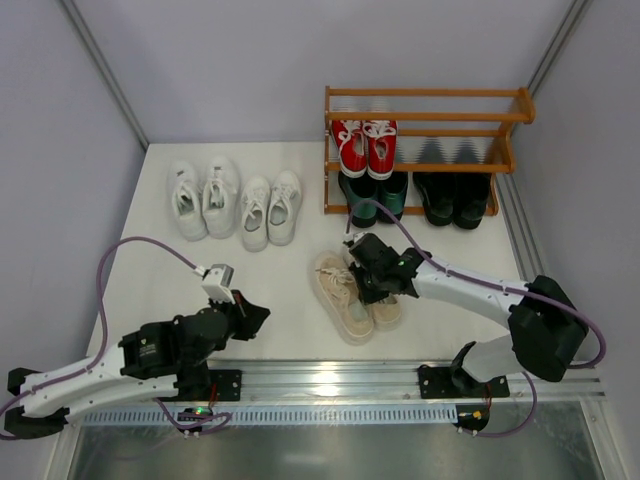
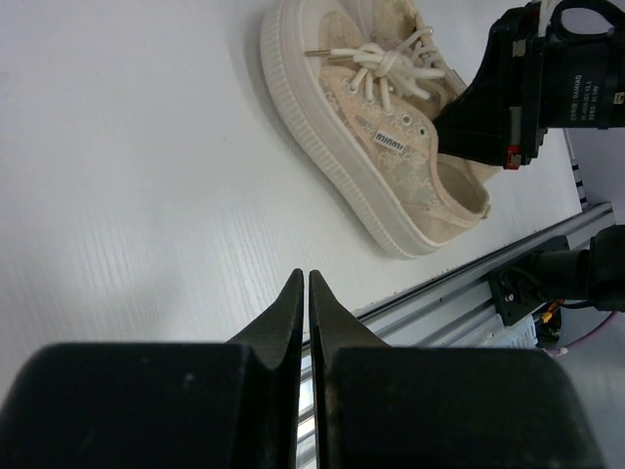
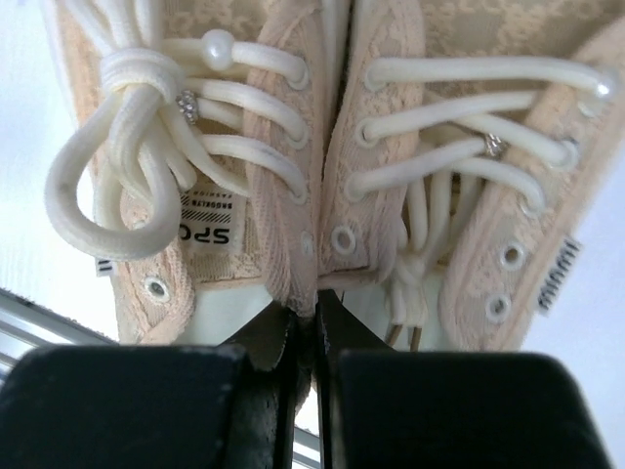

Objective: Place and organize the shoes onto the shoe shelf

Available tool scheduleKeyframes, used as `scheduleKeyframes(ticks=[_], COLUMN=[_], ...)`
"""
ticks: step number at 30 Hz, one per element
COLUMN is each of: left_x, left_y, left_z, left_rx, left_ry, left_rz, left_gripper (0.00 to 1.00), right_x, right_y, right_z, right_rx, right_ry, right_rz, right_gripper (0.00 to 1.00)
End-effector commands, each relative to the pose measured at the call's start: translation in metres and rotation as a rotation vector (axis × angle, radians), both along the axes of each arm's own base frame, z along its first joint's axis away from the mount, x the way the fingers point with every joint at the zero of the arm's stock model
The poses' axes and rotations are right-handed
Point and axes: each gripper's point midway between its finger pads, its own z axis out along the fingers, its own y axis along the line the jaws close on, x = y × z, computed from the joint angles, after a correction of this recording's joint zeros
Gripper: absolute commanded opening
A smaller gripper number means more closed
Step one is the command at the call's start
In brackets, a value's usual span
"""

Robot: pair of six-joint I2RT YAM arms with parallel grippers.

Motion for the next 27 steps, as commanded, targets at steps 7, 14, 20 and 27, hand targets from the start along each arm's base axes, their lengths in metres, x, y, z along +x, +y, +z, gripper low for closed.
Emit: scheduleKeyframes(ticks=[7,14,20,27], left_x=[0.005,0.004,0.003,0.002], left_y=[0.003,0.006,0.009,0.013], left_z=[0.020,0.022,0.023,0.024], left_rx=[-0.043,-0.044,-0.054,-0.067], left_ry=[-0.025,-0.024,-0.020,-0.022], left_rz=[0.035,0.036,0.040,0.044], left_gripper=[0.00,0.00,0.00,0.00], right_x=[0.031,0.027,0.021,0.014], right_y=[-0.022,-0.045,-0.059,-0.046], right_z=[0.096,0.138,0.154,0.108], right_rx=[0.074,0.085,0.089,0.150], right_ry=[-0.272,-0.353,-0.379,-0.309], right_rz=[-0.107,-0.171,-0.206,-0.215], right_gripper=[0.04,0.04,0.04,0.04])
